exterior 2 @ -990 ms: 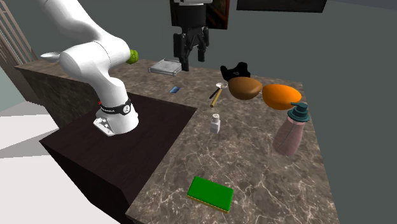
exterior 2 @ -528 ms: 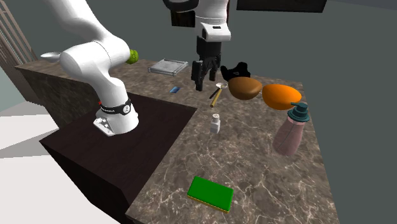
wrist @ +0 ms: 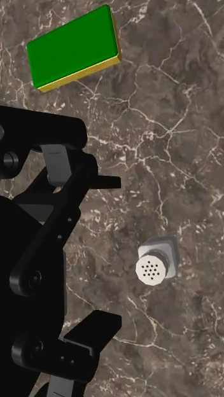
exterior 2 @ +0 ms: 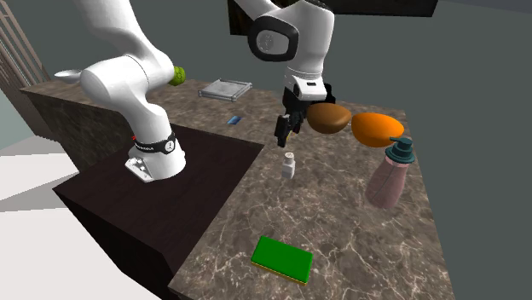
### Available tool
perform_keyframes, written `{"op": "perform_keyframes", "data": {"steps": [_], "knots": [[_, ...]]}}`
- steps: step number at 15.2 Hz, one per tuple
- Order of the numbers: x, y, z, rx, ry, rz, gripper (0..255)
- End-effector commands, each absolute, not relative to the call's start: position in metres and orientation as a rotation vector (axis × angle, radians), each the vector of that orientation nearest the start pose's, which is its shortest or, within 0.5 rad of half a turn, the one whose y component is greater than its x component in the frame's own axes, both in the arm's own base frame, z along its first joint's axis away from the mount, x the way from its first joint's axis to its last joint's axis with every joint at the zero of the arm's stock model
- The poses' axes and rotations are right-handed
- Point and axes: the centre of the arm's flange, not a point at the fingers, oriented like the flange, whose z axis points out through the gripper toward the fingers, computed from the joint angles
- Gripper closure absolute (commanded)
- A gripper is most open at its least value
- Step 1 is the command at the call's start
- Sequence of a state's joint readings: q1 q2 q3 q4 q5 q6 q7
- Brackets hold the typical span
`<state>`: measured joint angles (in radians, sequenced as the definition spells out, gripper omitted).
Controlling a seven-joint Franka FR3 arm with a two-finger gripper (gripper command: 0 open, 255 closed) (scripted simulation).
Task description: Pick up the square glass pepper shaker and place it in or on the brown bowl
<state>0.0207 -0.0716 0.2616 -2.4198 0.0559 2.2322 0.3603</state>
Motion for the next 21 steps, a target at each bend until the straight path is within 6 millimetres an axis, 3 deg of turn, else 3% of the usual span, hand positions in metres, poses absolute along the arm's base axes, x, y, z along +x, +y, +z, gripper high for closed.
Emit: {"op": "perform_keyframes", "data": {"steps": [1, 7, 15, 21], "knots": [[0.455, 0.143, 0.3, -3.145, 0.188, 0.219, 0], [0.476, 0.172, 0.229, -3.145, 0.201, 0.306, 0], [0.469, 0.171, 0.19, -3.145, 0.201, 0.306, 0], [0.469, 0.171, 0.19, -3.145, 0.201, 0.306, 0]]}}
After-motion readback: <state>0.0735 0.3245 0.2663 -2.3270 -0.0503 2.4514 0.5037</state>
